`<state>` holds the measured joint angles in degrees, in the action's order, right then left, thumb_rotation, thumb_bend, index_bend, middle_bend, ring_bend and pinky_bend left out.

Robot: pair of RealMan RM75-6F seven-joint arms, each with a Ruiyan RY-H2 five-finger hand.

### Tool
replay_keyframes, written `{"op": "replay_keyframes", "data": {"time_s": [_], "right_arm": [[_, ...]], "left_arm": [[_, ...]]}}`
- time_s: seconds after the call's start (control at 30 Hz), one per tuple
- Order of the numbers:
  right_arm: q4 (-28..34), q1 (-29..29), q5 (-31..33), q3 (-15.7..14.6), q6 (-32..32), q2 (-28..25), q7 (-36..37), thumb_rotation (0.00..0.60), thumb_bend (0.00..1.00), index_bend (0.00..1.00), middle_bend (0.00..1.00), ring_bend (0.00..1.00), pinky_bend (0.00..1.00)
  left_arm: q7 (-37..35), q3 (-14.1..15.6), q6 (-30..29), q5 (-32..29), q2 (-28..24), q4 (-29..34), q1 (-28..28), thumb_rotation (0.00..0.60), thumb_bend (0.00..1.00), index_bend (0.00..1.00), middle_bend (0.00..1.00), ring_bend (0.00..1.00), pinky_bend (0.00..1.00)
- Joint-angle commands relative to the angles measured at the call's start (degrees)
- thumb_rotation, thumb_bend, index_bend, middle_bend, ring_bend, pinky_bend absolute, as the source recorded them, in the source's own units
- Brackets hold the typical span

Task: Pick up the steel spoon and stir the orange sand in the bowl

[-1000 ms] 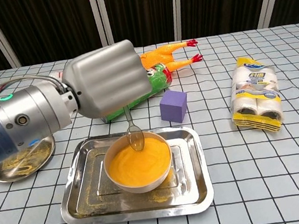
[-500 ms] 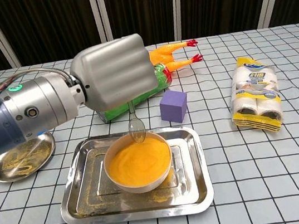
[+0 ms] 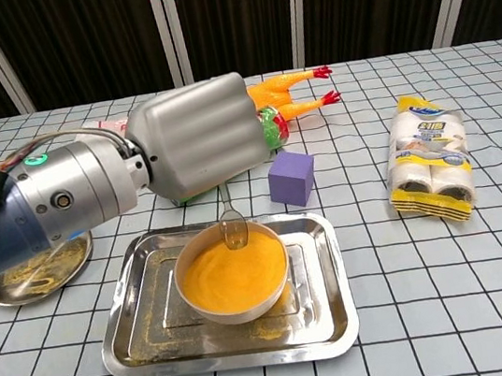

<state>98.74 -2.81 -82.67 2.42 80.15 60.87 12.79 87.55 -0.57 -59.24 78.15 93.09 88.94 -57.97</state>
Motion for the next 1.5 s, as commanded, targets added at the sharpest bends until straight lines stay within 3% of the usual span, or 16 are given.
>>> {"op": "replay_keyframes", "data": {"time_s": [0.03, 0.83, 1.23, 1.5], "right_arm": [[-0.1, 0.1, 0.0, 0.0, 0.2, -0.1, 0.2, 0.6, 0.4, 0.0, 0.0, 0.0, 0.0], [0.1, 0.2, 0.3, 0.1, -0.1, -0.2, 0.0, 0.6, 0.4, 0.0, 0.0, 0.0, 0.0], [0.2, 0.2, 0.5, 0.2, -0.2, -0.2, 0.0, 0.6, 0.4, 0.0, 0.0, 0.0, 0.0], [0.2, 0.2, 0.3, 0.2, -0.2, -0.4, 0.7, 0.6, 0.4, 0.0, 0.0, 0.0, 0.0]], "left_arm": [[-0.1, 0.3, 0.1, 0.5, 0.3, -0.3, 0.2, 0.6, 0.72, 0.8, 1.0, 1.0, 1.0], [-10.1, 2.6, -2.8, 8.2, -3.3, 1.9, 4.5, 0.6, 0.72, 0.8, 1.0, 1.0, 1.0], [-6.7, -1.2, -0.7, 6.9, -2.3, -2.8, 3.5, 0.6, 0.72, 0.8, 1.0, 1.0, 1.0], [-3.5, -2.0, 2.3, 7.3, -1.7, -3.8, 1.8, 0.6, 0.72, 0.8, 1.0, 1.0, 1.0]]}}
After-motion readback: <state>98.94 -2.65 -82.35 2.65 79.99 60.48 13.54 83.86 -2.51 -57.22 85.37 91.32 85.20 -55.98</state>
